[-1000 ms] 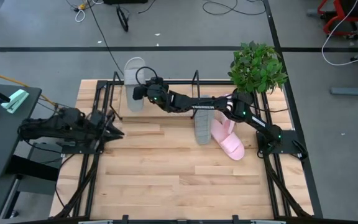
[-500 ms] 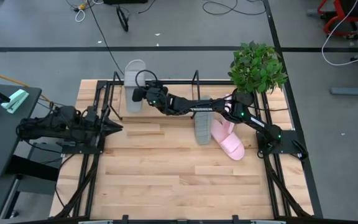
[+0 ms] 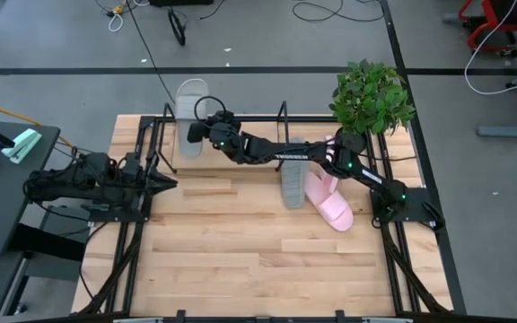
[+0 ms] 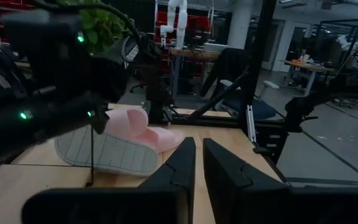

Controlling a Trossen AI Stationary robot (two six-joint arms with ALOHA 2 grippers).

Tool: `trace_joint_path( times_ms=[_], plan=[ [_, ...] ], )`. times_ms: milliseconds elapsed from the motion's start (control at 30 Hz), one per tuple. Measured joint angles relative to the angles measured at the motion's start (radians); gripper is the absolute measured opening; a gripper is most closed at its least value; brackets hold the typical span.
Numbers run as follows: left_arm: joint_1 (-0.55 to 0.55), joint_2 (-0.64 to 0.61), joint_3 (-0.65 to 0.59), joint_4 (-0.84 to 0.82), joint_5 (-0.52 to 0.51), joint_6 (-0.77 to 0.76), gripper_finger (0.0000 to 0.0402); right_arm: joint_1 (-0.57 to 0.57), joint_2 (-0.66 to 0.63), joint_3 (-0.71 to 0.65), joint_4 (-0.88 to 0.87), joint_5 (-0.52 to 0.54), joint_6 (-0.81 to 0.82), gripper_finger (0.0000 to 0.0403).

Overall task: Pick and place slides into the shelf
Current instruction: Put the bottom gray slippers on the shelf

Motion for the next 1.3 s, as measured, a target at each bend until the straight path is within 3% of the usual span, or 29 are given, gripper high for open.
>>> trace_joint_path(
  times_ms=[733, 1100, 1300],
  plan=[
    [0.0, 0.0, 0.0, 0.007, -0.018, 0.0, 0.0022, 0.01, 0.002, -0.001, 0.012, 0.018, -0.011, 0.003],
    [0.001, 0.0, 0.001, 0.002, -0.018, 0.0, 0.0032, 0.016, 0.125, 0.111, 0.12, -0.008, -0.067, 0.003],
    [0.001, 0.0, 0.001, -0.002, -0.018, 0.002, 0.0031, -0.012, 0.15, 0.115, 0.046, -0.021, -0.003, 0.003]
  ],
)
